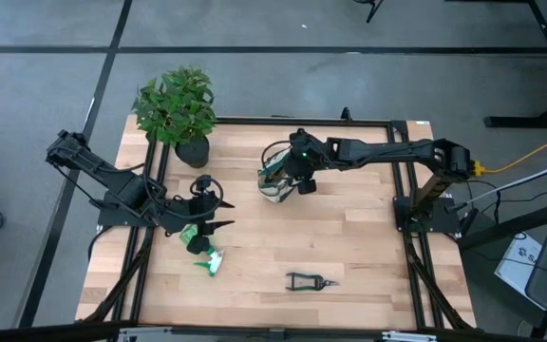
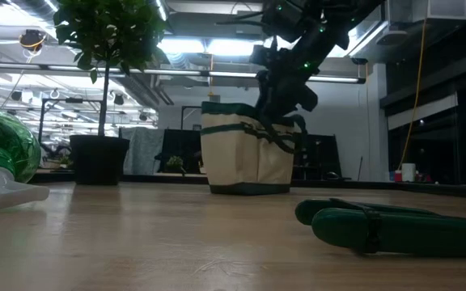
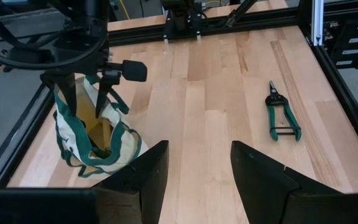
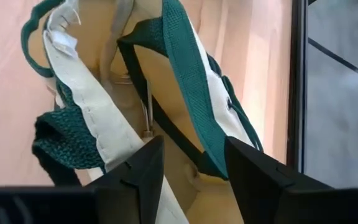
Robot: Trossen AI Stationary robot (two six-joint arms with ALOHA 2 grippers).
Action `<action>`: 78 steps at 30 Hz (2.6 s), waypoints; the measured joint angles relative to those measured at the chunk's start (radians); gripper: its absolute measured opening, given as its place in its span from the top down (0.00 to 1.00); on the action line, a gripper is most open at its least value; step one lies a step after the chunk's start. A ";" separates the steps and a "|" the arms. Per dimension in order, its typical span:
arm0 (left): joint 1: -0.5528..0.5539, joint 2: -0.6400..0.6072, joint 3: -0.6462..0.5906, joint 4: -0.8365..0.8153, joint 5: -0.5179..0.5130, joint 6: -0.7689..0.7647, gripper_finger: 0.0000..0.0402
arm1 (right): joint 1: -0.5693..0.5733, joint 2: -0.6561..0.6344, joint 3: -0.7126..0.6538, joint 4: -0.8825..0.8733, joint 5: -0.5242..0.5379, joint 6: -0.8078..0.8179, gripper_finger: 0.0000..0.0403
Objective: Pick & Place Garden tools in Gardening bag
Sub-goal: Adjust the green gardening bag, then put the green shear scissors into the green gardening bag
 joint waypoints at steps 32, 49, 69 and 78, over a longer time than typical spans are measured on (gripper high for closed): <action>0.000 0.000 0.000 0.000 0.000 0.000 0.58 | 0.007 -0.261 0.000 -0.054 -0.242 0.316 0.58; 0.000 0.000 0.000 0.000 0.000 0.000 0.58 | 0.333 -0.297 0.000 -0.341 -0.327 0.608 0.58; 0.000 0.000 0.000 0.000 0.000 0.000 0.58 | 0.706 -0.265 -0.001 -0.325 -0.245 1.016 0.58; 0.000 0.000 0.000 0.000 0.000 0.000 0.58 | 0.787 -0.239 -0.001 -0.311 -0.150 1.215 0.58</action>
